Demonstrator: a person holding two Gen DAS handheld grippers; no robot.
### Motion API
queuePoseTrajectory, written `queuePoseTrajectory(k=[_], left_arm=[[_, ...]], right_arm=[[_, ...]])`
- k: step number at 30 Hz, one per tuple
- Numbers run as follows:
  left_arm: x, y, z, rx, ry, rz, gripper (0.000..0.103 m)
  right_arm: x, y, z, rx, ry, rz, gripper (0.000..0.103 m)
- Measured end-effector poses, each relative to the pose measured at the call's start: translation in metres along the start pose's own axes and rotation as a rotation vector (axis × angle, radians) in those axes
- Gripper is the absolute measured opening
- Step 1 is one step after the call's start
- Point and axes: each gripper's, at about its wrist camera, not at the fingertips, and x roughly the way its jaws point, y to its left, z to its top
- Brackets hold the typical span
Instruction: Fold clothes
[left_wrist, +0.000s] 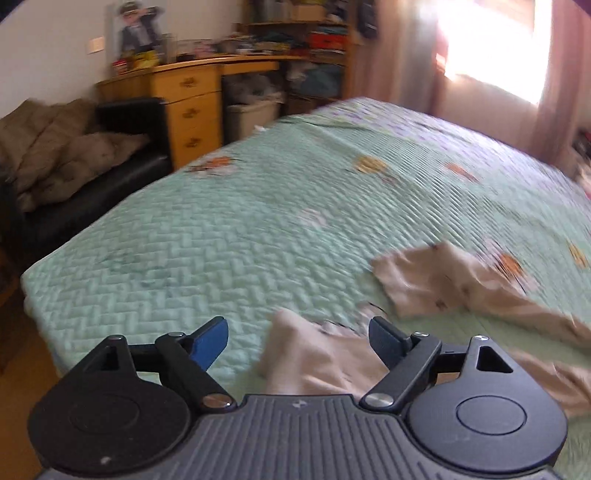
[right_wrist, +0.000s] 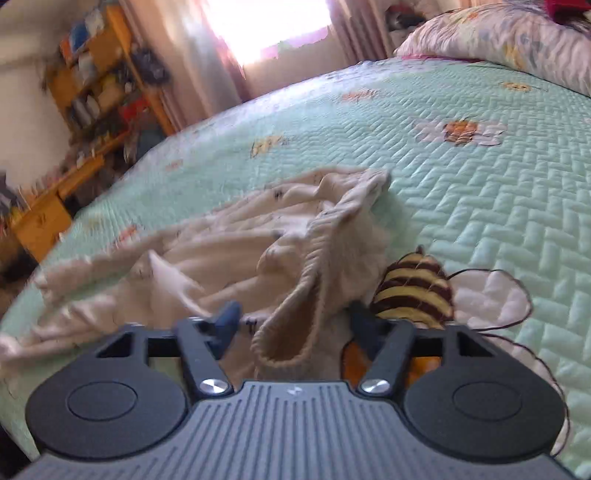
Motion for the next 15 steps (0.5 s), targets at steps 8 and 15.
queuePoseTrajectory(k=[8, 15], left_arm=[[-0.001, -0.019, -0.008, 0.102, 0.0, -0.05, 0.091], [0.006, 0.009, -0.012, -0.028, 0.042, -0.045, 0.092]], right_arm=[[-0.05, -0.082, 0.0, 0.315, -0.064, 0.113, 0.012], [-0.051, -0.101, -0.003, 0.223, -0.032, -0.116, 0.019]])
